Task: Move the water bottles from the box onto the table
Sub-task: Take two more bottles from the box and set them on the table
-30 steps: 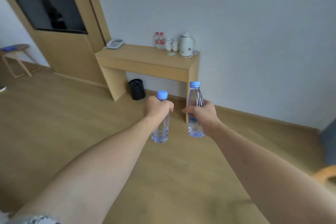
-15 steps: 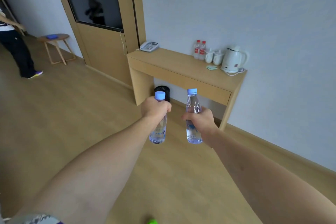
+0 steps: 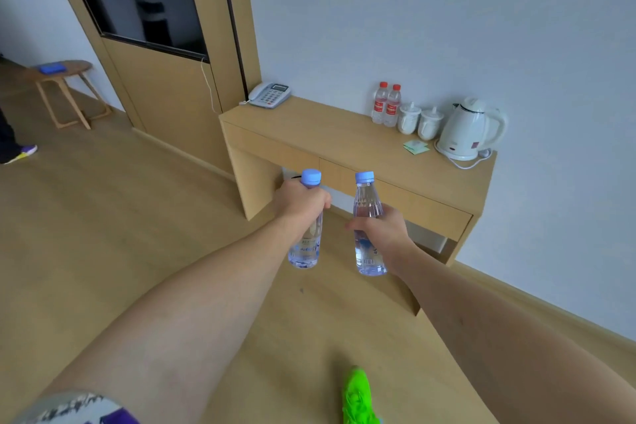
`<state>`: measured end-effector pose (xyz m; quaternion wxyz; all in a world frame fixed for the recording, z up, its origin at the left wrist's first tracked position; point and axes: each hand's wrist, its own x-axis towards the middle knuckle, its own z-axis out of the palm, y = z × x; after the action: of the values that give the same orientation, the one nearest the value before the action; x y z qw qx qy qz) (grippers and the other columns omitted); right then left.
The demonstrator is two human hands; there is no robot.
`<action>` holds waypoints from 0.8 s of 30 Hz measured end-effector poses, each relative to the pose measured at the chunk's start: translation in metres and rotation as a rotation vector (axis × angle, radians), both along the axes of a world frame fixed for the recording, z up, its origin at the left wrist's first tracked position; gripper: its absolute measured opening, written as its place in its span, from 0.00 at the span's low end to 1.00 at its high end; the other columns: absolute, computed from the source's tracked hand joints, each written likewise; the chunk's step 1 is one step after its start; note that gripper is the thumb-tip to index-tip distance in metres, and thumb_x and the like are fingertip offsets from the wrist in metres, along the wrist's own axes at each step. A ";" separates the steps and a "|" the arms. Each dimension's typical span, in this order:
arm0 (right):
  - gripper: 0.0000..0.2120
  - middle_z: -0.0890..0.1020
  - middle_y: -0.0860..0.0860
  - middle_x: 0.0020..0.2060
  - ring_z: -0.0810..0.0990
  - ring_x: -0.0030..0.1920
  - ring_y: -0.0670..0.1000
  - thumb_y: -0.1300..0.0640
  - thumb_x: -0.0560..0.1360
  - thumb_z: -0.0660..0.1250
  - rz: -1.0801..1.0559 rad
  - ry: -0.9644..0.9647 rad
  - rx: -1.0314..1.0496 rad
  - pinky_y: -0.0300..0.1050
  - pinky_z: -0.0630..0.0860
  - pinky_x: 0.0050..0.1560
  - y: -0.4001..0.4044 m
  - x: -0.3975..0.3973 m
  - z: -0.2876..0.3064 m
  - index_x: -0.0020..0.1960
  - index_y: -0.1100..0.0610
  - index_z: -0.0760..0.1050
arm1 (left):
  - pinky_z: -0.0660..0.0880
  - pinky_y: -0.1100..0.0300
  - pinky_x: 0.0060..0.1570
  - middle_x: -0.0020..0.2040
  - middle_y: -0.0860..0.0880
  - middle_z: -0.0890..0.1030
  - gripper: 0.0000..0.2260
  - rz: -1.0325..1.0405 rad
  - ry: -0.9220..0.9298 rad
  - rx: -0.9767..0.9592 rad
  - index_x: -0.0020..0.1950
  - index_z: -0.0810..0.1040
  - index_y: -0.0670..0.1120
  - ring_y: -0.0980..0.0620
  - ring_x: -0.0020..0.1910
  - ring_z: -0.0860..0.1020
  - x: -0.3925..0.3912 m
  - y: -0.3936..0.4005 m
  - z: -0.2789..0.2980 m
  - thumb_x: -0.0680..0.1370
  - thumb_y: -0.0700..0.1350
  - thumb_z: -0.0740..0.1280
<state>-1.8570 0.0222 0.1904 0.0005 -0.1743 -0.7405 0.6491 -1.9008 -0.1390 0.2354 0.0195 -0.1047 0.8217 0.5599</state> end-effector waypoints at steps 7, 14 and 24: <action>0.13 0.76 0.49 0.26 0.75 0.27 0.50 0.60 0.59 0.78 0.020 -0.011 -0.039 0.46 0.75 0.35 0.043 -0.161 -0.014 0.37 0.55 0.74 | 0.67 0.63 0.29 0.20 0.57 0.71 0.10 0.018 0.013 -0.021 0.26 0.71 0.48 0.51 0.24 0.71 -0.156 0.046 0.001 0.60 0.42 0.72; 0.19 0.79 0.49 0.29 0.79 0.31 0.51 0.56 0.56 0.82 0.032 -0.011 -0.069 0.50 0.79 0.40 0.077 -0.297 -0.002 0.40 0.55 0.75 | 0.72 0.60 0.31 0.23 0.55 0.74 0.06 -0.003 0.007 -0.024 0.30 0.75 0.47 0.50 0.27 0.74 -0.287 0.077 0.010 0.61 0.43 0.72; 0.24 0.80 0.50 0.34 0.79 0.33 0.50 0.51 0.57 0.86 -0.043 -0.043 -0.104 0.47 0.78 0.40 0.094 -0.453 -0.030 0.45 0.55 0.76 | 0.73 0.60 0.33 0.30 0.51 0.80 0.06 -0.102 -0.052 -0.055 0.37 0.81 0.44 0.51 0.31 0.77 -0.468 0.098 -0.028 0.65 0.44 0.75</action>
<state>-2.3100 0.1164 0.1602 -0.0109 -0.2038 -0.7016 0.6827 -2.3683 -0.0413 0.2074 0.0666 -0.0779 0.8403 0.5324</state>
